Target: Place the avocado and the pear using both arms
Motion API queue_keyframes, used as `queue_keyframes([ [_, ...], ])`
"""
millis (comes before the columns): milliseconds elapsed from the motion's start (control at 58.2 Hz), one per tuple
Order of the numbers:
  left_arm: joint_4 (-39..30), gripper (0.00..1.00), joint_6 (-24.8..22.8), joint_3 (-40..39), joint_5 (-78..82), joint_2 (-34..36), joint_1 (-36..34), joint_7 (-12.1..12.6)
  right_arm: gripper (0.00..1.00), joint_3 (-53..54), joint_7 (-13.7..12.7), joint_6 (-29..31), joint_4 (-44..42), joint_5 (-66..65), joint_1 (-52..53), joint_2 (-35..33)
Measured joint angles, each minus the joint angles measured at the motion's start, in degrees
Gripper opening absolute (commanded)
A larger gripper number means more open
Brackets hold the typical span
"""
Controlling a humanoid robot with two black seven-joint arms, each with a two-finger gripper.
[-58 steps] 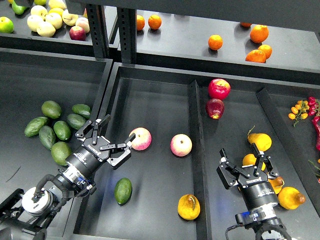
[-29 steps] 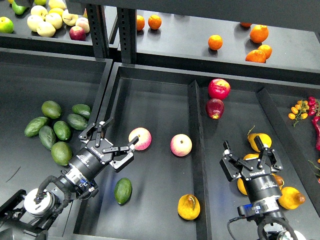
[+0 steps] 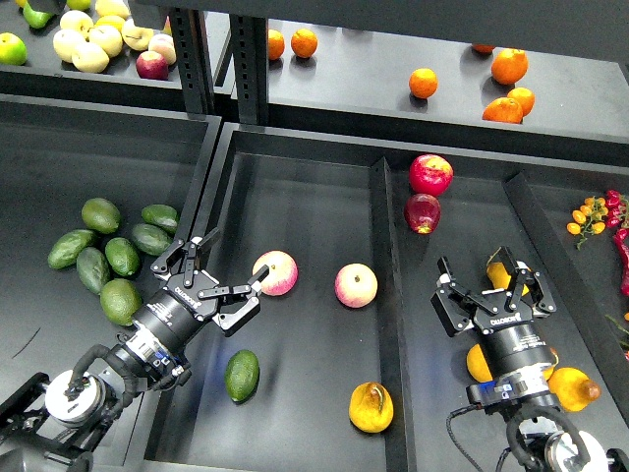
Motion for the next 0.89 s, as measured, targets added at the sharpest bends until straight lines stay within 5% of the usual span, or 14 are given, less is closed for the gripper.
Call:
queue_keyframes([
  [481,-2.0,0.99,0.0,0.7,1.0,0.4,0.2,0.9,0.99,-0.1,-0.2,-1.2,0.1,0.0,0.2,0.0],
  [893,-5.5,0.99,0.0,10.3,5.6,18.8,-8.1,1.7,0.99,0.2,0.0,-6.1,1.0,0.0,2.0,0.0],
])
